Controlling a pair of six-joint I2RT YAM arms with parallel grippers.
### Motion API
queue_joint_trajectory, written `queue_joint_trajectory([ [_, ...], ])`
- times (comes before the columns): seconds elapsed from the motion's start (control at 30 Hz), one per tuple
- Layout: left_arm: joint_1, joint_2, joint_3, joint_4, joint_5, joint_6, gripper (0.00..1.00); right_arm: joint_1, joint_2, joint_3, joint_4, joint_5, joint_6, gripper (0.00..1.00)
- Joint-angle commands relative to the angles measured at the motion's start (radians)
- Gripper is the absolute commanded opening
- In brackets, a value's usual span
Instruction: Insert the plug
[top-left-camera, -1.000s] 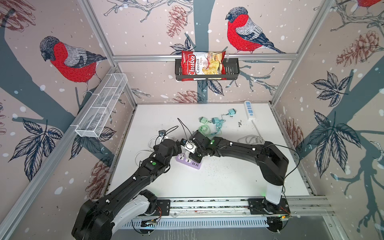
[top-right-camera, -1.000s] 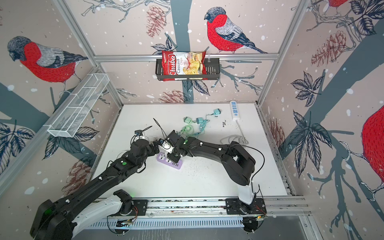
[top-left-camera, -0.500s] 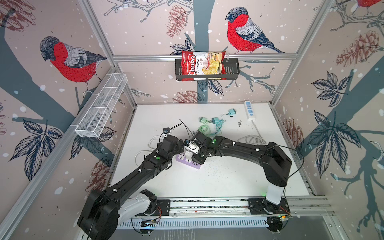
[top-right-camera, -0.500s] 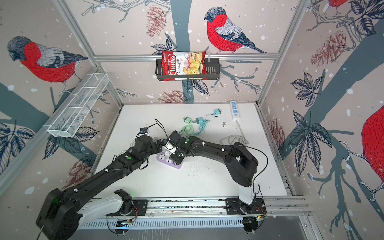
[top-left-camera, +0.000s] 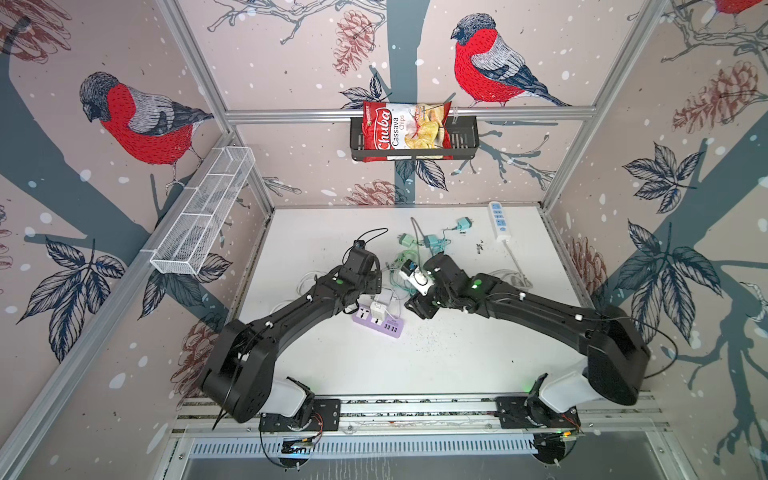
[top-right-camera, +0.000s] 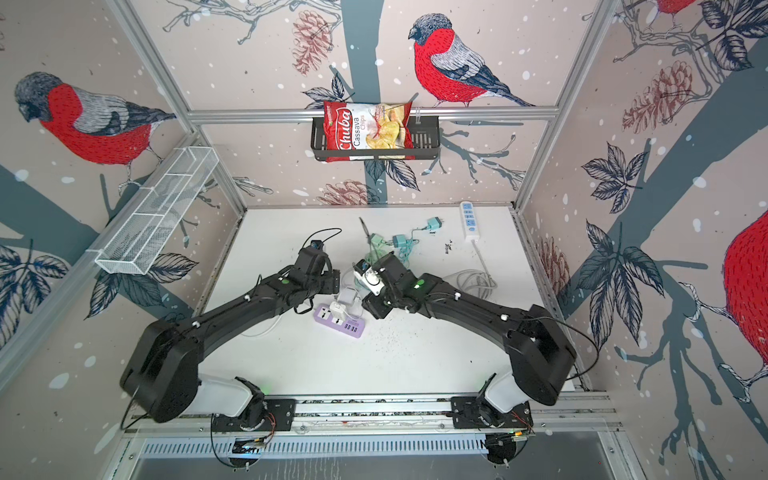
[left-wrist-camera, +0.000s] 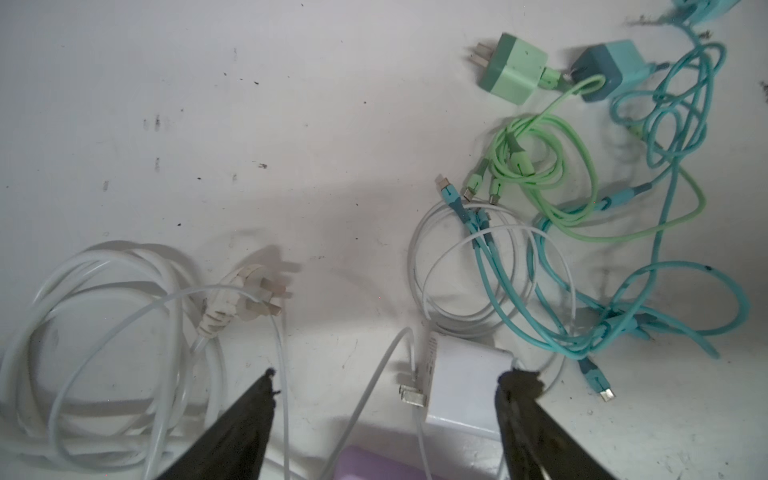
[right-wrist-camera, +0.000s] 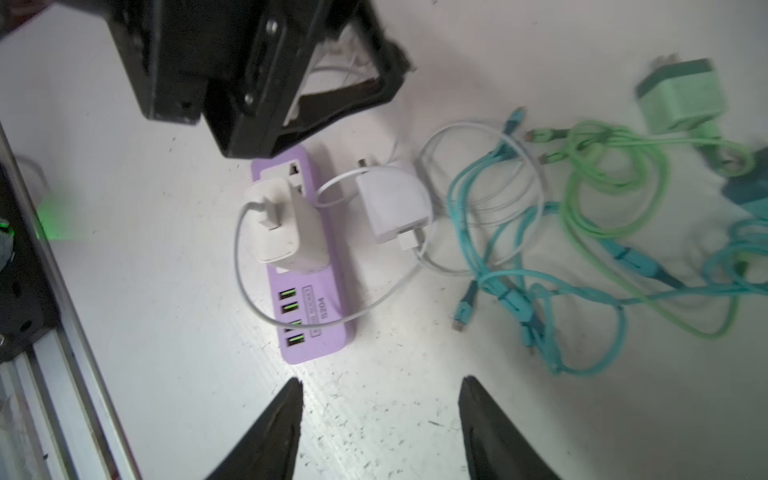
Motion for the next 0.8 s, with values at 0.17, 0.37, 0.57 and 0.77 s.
queue_joint_trajectory([
  [0.17, -0.008, 0.18, 0.169, -0.161, 0.204, 0.077, 0.65, -0.113, -0.099, -0.089, 0.13, -0.027, 0.08, 0.64],
  [0.37, -0.022, 0.213, 0.204, -0.255, 0.259, 0.12, 0.65, -0.188, -0.112, -0.143, 0.168, -0.064, 0.091, 0.65],
  [0.57, -0.036, 0.237, 0.219, -0.331, 0.226, 0.149, 0.75, -0.219, -0.095, -0.153, 0.181, -0.088, 0.093, 0.65],
  [0.77, -0.037, 0.304, 0.253, -0.335, 0.22, 0.141, 0.75, -0.227, -0.099, -0.162, 0.185, -0.094, 0.095, 0.66],
])
